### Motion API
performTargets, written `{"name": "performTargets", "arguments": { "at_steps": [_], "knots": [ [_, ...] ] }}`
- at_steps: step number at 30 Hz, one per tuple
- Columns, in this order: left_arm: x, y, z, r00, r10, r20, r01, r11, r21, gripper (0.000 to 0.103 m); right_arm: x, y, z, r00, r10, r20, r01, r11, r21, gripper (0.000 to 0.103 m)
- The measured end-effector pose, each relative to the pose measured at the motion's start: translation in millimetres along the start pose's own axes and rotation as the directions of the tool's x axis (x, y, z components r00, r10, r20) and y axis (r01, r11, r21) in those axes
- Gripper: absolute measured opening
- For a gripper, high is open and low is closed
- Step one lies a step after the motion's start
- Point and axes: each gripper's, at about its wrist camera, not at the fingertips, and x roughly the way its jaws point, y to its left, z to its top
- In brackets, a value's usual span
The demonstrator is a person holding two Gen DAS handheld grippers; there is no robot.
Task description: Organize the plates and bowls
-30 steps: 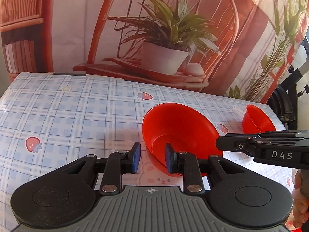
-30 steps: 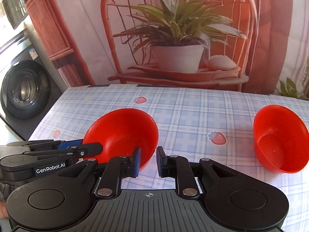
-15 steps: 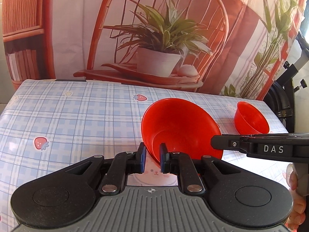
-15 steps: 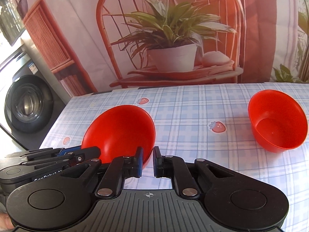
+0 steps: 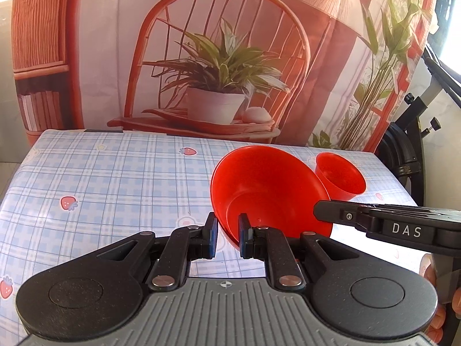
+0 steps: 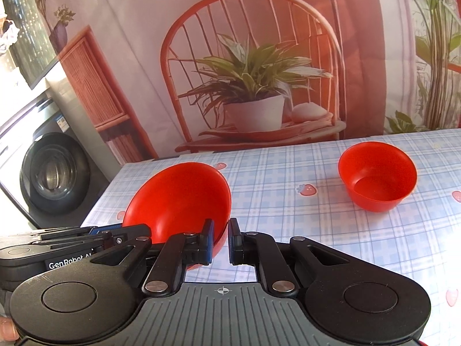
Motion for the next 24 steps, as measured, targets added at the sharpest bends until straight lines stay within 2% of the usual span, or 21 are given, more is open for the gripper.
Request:
{"name": "performTargets", "arguments": {
  "at_steps": [12,24],
  "knots": [
    [-32.5,-36.3,-26.1,1.000,-0.010,0.011,0.010,1.000,-0.002,0.015,-56.0,-13.8,-34.3,0.997,0.013,0.073,-0.015,1.000,0.020,0.009],
    [-45.2,-61.6,-52.6,0.999,-0.029,-0.022,0.029,1.000,-0.007,0.015,-90.8,-35.1,-68.8,0.995,0.033,0.089,-0.039,0.997,0.072,0.009]
  ]
}}
